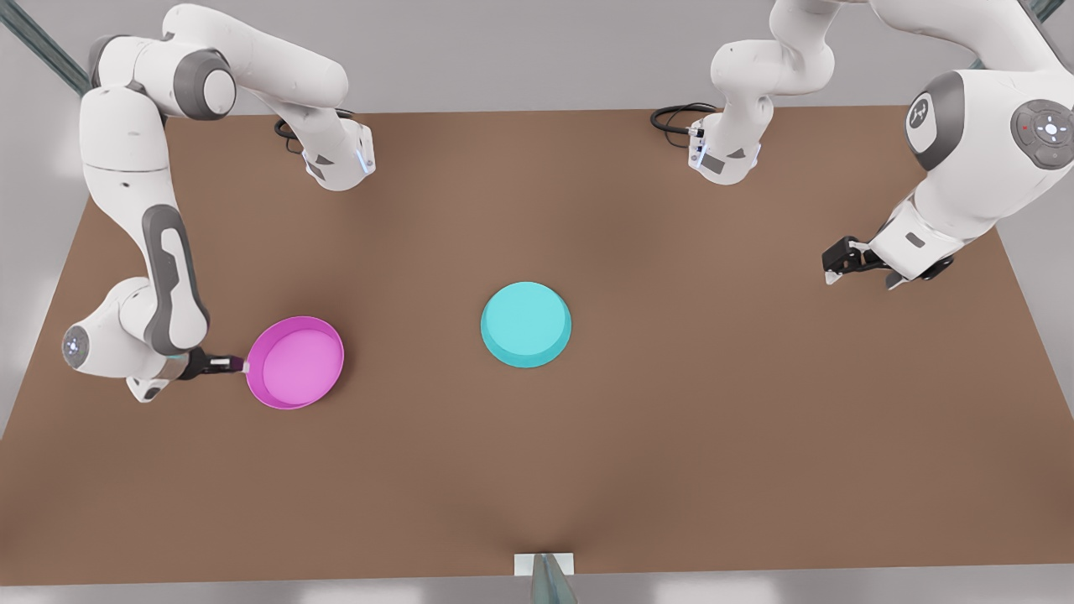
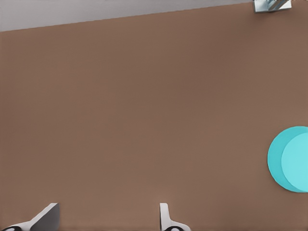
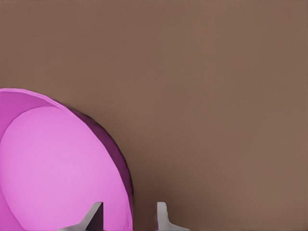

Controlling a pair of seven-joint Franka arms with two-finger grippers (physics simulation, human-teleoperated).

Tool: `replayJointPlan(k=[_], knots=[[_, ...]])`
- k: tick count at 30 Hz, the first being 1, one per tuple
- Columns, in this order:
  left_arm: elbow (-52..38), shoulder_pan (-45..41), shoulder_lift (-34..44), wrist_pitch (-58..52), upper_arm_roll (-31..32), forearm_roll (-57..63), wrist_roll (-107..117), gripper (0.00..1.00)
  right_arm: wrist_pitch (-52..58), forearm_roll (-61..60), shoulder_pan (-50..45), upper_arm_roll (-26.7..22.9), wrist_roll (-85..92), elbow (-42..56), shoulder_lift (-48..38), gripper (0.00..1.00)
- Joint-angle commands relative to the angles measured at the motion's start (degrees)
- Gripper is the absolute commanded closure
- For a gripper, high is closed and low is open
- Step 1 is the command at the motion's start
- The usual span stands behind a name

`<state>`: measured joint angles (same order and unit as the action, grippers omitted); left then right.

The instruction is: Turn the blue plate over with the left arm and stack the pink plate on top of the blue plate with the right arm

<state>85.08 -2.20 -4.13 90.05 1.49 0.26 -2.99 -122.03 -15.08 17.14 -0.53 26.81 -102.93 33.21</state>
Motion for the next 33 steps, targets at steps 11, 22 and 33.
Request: replayJointPlan(k=[11, 22, 33], knots=[[-0.88, 0.0, -1.58, 0.13, 0.09, 0.09, 0.18, 0.0, 0.21, -0.22, -0.44, 0.0, 0.09, -0.08, 1.86, 0.5], [-0.88, 0.0, -2.54, 1.18, 0.09, 0.71, -0.18, 0.0, 0.13, -0.22, -0.53, 0.0, 0.09, 0.01, 2.48, 0.56], [-0.88, 0.0, -2.99, 1.27, 0.09, 0.53, -0.18, 0.0, 0.13, -0.22, -0.62, 0.09, -0.09, 0.45, 2.92, 0.55]])
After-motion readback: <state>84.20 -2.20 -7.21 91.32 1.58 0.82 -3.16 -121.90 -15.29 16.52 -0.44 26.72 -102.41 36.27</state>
